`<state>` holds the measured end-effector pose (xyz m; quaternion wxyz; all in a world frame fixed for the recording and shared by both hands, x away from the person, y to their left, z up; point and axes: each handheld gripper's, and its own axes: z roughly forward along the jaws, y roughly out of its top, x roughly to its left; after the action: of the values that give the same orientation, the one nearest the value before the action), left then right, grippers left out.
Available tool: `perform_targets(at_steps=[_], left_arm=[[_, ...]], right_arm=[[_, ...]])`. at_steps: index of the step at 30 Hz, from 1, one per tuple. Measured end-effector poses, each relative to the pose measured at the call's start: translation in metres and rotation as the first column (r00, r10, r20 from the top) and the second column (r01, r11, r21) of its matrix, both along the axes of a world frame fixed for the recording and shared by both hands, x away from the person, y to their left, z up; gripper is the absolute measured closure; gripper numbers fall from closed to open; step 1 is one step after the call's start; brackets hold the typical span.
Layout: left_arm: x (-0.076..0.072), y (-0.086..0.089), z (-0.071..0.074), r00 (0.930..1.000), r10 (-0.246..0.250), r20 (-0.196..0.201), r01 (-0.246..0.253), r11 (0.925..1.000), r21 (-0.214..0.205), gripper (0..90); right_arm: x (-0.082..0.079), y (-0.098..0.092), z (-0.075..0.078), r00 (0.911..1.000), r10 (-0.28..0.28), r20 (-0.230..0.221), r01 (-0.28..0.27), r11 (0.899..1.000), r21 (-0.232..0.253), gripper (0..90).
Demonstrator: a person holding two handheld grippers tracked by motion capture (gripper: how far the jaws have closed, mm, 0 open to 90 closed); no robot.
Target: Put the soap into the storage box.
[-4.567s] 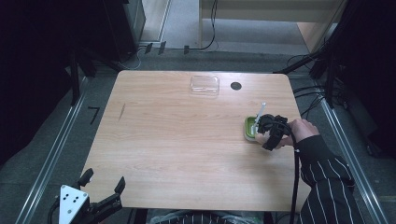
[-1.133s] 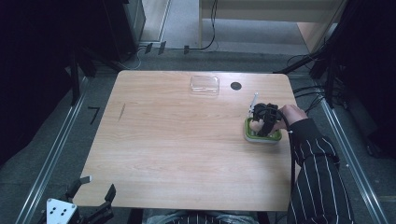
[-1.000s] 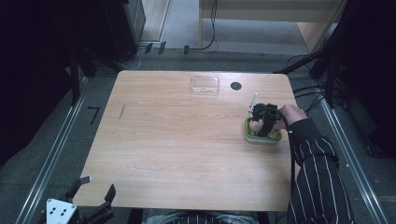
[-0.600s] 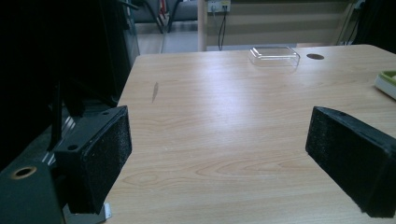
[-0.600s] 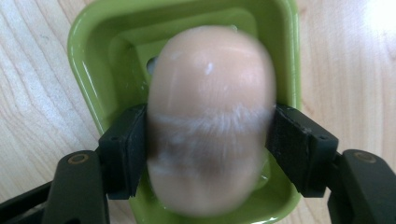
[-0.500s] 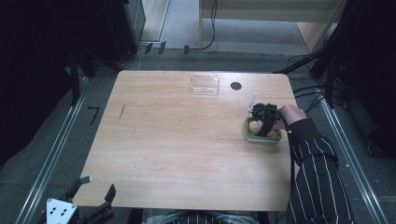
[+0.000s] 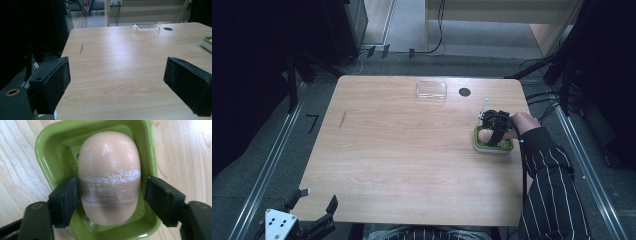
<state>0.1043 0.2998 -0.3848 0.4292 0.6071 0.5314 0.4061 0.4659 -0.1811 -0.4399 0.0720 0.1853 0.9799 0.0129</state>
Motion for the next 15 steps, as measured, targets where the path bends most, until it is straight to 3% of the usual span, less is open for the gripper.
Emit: perform_targets(at_steps=[8,15], left_arm=[[0.0,-0.001,0.0,0.9999,-0.011,0.006,0.011,0.9999,-0.001,7.2],[0.003,-0.003,0.001,0.9997,-0.023,0.007,0.023,0.9997,0.002,7.2]], right_arm=[[-0.006,-0.005,0.011,0.9942,-0.105,-0.021,0.106,0.994,0.032,14.6],[-0.01,-0.002,0.019,0.9887,-0.149,-0.018,0.15,0.987,0.064,6.4]])
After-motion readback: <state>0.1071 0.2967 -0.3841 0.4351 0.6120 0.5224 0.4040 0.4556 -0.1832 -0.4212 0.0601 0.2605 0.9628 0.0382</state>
